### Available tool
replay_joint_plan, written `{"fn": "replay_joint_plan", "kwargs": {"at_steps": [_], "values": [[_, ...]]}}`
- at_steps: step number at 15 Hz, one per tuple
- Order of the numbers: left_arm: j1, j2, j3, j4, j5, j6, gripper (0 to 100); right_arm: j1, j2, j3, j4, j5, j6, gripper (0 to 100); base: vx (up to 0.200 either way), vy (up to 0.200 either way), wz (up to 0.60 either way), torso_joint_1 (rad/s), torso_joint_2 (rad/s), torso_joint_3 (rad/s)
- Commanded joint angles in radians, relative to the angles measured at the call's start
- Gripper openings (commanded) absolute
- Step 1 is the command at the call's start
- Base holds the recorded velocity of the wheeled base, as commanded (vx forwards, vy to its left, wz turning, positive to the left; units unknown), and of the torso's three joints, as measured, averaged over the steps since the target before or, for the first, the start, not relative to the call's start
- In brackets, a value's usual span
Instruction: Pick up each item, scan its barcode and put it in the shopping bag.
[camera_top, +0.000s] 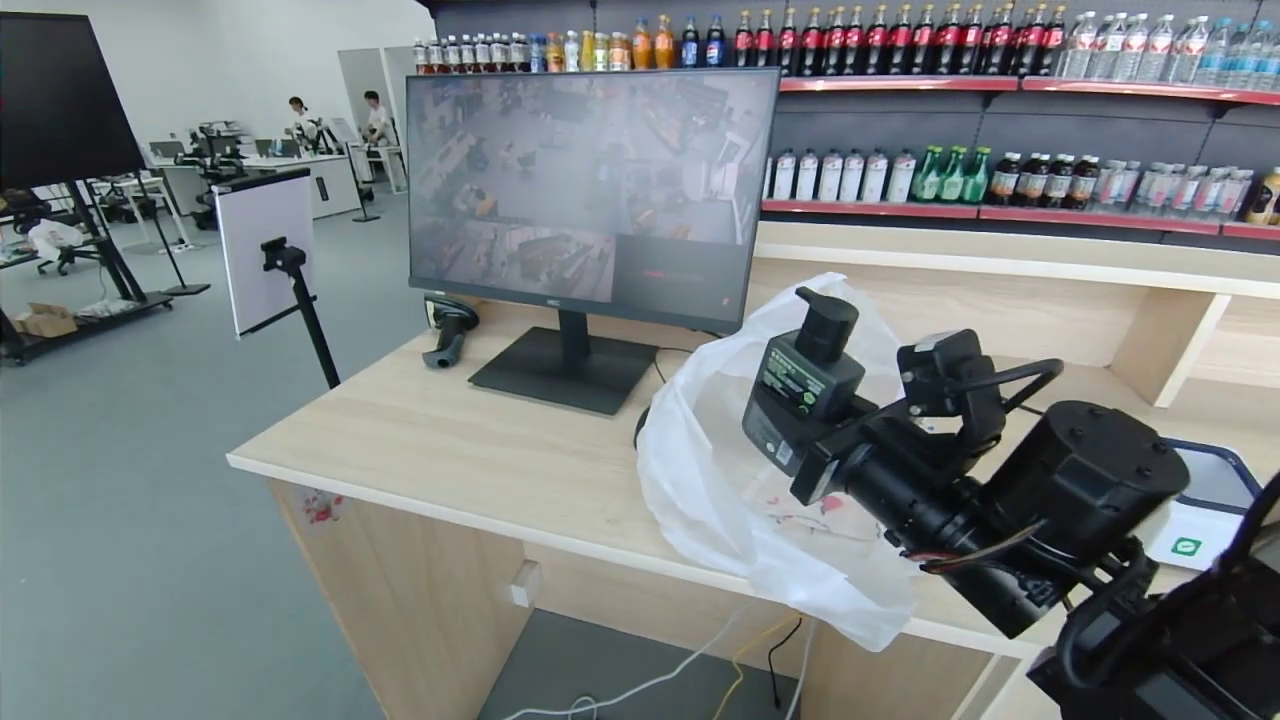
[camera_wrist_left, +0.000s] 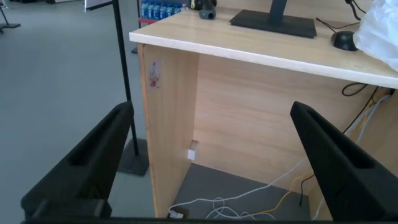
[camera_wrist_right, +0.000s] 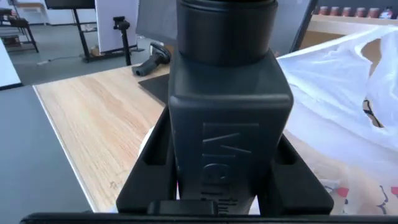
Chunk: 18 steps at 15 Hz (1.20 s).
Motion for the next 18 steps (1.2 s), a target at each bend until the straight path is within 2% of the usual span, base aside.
{"fn": "replay_joint_plan", "kwargs": {"at_steps": [1, 9, 18], "values": [[0.000, 0.000, 0.000, 0.000, 0.000, 0.000, 100, 0.004, 0.084, -0.036, -0.001, 0.004, -0.001, 0, 0.000, 0.000, 0.00, 0.000, 0.00, 0.000], [0.000, 0.000, 0.000, -0.002, 0.000, 0.000, 100, 0.004, 0.183, -0.109, -0.001, 0.010, 0.005, 0, 0.000, 0.000, 0.00, 0.000, 0.00, 0.000], [0.000, 0.000, 0.000, -0.002, 0.000, 0.002, 100, -0.002, 0.219, -0.076, -0.001, 0.008, 0.004, 0, 0.000, 0.000, 0.00, 0.000, 0.00, 0.000]]}}
